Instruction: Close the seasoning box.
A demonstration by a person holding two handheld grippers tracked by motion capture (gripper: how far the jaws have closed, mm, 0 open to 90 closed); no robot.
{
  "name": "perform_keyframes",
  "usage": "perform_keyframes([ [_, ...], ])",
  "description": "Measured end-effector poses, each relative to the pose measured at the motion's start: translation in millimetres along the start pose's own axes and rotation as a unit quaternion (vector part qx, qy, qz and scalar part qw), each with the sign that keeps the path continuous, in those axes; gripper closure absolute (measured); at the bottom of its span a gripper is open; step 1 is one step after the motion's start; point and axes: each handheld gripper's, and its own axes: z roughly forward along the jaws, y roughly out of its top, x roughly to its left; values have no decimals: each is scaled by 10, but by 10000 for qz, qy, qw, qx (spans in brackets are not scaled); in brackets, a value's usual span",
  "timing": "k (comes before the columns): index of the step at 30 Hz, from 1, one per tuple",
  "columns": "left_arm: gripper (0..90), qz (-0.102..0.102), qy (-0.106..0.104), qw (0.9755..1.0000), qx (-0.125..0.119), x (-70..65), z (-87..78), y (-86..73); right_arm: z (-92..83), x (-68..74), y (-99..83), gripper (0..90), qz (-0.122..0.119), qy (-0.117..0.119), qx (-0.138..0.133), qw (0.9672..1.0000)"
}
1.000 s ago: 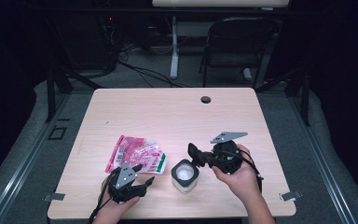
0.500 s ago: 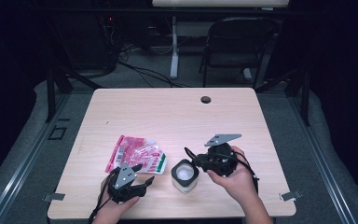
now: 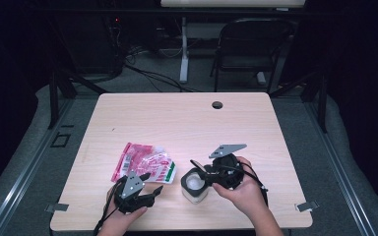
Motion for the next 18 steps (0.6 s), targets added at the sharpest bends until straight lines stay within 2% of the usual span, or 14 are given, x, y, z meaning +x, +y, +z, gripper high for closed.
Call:
perform_keyframes([
  [9, 380, 29, -42, 10000, -10, -35, 3, 7, 55, 81, -2, 621, -146, -79, 84, 9998],
  [18, 380, 60, -47, 10000, -32, -71, -13, 27, 83, 174, 23, 621, -321, -286, 215, 9988],
])
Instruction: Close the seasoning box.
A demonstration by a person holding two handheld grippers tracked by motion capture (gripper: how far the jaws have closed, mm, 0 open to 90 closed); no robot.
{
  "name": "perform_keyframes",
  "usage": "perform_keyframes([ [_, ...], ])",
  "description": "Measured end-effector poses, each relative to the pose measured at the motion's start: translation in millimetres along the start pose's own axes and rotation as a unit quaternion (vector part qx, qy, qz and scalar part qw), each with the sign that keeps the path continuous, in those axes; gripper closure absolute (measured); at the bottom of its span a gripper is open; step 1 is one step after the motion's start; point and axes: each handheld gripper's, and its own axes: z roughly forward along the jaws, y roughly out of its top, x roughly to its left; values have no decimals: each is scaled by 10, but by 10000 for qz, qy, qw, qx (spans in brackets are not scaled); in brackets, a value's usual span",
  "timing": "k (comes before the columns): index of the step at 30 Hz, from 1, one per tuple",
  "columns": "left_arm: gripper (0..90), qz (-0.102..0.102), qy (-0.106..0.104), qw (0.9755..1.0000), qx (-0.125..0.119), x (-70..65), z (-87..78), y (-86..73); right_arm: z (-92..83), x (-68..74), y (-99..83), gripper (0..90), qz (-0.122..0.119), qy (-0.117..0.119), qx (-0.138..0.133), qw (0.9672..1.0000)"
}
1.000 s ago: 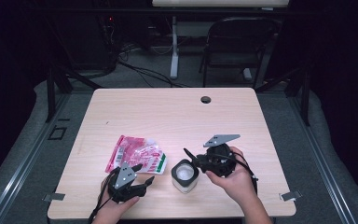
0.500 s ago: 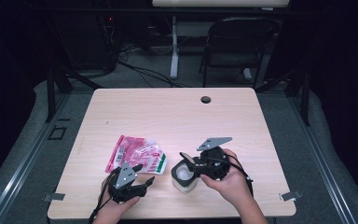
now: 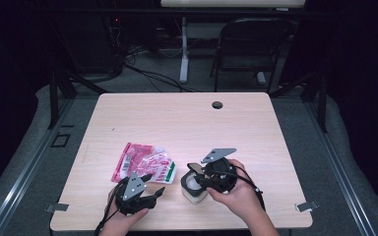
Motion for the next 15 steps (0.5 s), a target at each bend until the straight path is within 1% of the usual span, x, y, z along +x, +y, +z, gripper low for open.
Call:
perform_keyframes([
  [1, 380, 6, 1, 10000, -18, -5, 6, -1, 0, 7, 7, 621, -45, -14, 42, 10000],
  [6, 381, 61, -26, 10000, -4, -39, 11, -1, 43, 96, -4, 603, -139, -149, 30, 9998],
  [10, 381, 105, -47, 9999, -5, -46, 8, 4, 78, 152, -44, 586, -182, -265, -51, 9995],
  [13, 380, 143, -53, 9999, 12, -54, 10, 2, 95, 196, -64, 578, -259, -362, -60, 9990],
  [15, 381, 144, -74, 9999, 21, -63, 17, 1, 107, 209, -76, 573, -268, -380, -89, 9989],
])
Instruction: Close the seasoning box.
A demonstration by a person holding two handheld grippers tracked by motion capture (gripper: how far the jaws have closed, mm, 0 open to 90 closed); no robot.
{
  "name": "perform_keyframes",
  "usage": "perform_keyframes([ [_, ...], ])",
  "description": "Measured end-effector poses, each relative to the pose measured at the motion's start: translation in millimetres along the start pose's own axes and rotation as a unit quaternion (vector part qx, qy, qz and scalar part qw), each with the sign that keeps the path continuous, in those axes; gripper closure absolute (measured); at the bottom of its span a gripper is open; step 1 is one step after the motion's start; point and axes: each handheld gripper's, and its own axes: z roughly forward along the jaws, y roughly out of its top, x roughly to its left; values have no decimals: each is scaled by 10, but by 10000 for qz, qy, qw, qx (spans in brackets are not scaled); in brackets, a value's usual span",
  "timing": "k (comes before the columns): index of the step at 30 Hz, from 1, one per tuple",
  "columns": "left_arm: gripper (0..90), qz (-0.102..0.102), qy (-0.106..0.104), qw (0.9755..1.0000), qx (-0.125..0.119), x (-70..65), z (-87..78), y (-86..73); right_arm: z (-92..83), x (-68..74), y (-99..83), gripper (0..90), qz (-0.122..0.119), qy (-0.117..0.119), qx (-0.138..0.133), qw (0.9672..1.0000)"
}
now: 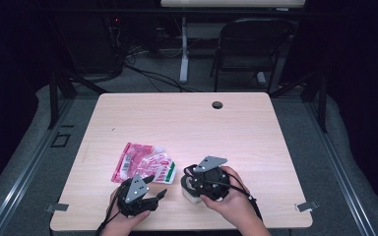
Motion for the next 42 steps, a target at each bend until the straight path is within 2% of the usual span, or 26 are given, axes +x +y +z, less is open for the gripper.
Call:
perform_keyframes([
  [11, 381, 30, 3, 10000, 1, -5, 6, -3, 63, 83, -44, 563, -51, 81, 13, 10000],
  [16, 381, 25, -4, 10000, 36, -3, 4, -4, 88, 109, -53, 559, -176, 30, 101, 9998],
  [27, 380, 24, 3, 10000, -35, -2, -7, 2, 138, 163, -60, 558, -285, -28, 195, 9994],
  [30, 380, 19, -6, 10000, -33, 2, -10, 4, 138, 163, -60, 541, -254, 41, 189, 9995],
  [33, 380, -15, 7, 10000, -37, 7, -14, 4, 126, 154, -52, 532, -245, 208, 173, 9993],
  [42, 380, -79, 50, 9999, -62, 53, -39, 9, 95, 107, -35, 533, -21, 350, 132, 9993],
])
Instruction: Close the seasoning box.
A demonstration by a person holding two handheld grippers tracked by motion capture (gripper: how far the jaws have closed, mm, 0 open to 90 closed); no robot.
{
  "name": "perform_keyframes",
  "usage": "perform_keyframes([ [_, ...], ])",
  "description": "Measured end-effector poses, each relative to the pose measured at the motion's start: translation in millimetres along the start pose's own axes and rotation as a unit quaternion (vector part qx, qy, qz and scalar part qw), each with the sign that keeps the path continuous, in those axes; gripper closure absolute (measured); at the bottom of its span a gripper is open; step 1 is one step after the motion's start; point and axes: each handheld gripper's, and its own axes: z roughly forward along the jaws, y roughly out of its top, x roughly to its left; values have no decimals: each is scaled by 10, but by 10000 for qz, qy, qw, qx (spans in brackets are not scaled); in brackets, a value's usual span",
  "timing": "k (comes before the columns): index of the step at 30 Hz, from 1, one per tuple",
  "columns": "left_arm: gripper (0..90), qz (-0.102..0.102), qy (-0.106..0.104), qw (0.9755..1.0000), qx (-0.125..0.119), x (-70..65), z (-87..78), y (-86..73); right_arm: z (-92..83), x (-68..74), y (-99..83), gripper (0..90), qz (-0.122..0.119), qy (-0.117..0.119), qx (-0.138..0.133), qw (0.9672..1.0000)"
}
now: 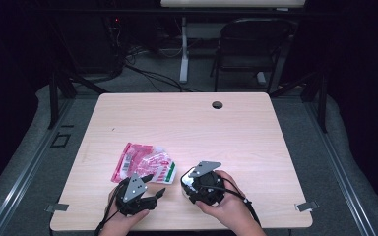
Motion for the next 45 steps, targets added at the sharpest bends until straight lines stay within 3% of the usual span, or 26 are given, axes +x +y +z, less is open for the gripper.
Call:
perform_keyframes([
  [8, 380, -103, 76, 9999, -63, 87, -54, 12, -114, -147, -24, 514, 327, 61, -206, 9992],
  [14, 380, -205, 146, 9996, -126, 148, -99, 25, -195, -270, -67, 474, 486, -60, -404, 9980],
  [20, 380, -313, 215, 9991, -172, 229, -125, 17, -240, -391, -125, 466, 675, -133, -423, 9967],
  [24, 380, -358, 284, 9988, -159, 285, -145, 9, -265, -485, -192, 465, 871, -310, -580, 9940],
  [34, 380, -478, 445, 9977, -172, 415, -165, -23, -248, -732, -388, 463, 1405, -554, -619, 9866],
  [38, 380, -580, 478, 9970, -202, 465, -174, -37, -169, -813, -482, 463, 1520, -732, -600, 9838],
  [45, 380, -751, 548, 9954, -239, 564, -196, -57, -75, -892, -578, 439, 1667, -757, -477, 9819],
])
